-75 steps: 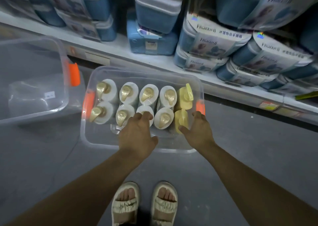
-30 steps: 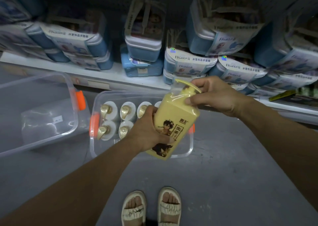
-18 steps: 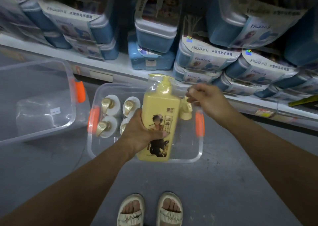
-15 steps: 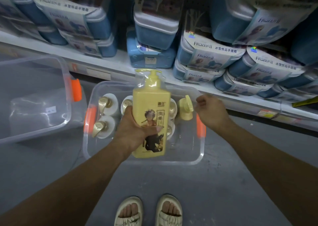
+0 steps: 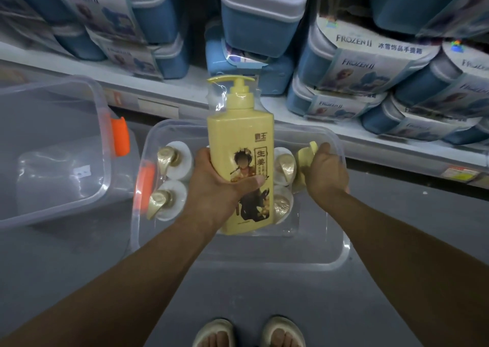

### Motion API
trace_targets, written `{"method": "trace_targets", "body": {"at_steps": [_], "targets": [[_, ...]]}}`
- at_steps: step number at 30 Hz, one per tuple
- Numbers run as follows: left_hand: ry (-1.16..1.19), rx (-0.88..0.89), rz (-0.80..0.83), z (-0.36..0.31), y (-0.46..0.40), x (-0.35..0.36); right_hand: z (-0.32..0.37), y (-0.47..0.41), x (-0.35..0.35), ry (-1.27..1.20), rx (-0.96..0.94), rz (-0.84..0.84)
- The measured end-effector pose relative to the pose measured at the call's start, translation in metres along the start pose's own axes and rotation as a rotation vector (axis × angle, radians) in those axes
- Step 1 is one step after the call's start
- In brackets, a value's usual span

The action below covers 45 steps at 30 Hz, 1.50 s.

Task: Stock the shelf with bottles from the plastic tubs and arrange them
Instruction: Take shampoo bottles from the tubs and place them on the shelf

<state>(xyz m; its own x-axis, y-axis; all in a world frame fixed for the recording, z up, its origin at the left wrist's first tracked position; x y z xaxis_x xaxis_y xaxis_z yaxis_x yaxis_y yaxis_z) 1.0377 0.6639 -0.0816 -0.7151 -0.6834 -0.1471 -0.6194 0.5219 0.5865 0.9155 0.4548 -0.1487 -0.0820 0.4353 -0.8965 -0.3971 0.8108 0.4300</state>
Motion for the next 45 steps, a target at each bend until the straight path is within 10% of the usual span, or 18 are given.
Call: {"method": "trace_targets", "body": {"at_steps": [17,45], "targets": [[-0.132,-0.008,0.022,-0.049,0.049,0.002,-0.027,0.072,-0.151,-0.246,-0.122,-0.045],[-0.265,0.376,0.033,-0.455,0.339,-0.136,0.059,0.369,-0.648,-0.594,-0.535,-0.277]]}}
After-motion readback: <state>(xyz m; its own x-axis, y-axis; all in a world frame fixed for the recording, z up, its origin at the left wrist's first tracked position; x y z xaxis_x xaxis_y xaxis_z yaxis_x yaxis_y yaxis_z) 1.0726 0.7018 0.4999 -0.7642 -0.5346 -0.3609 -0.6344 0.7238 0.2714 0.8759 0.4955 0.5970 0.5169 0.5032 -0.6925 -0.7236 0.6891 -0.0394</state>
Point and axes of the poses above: each hand's wrist, its own y-axis away from the middle knuckle, its own x-axis out of the palm, z = x × y, the point moved 9 cm from there along -y, towards the middle knuckle, and after that the axes turned 6 degrees about z, right-handed, at the moved point
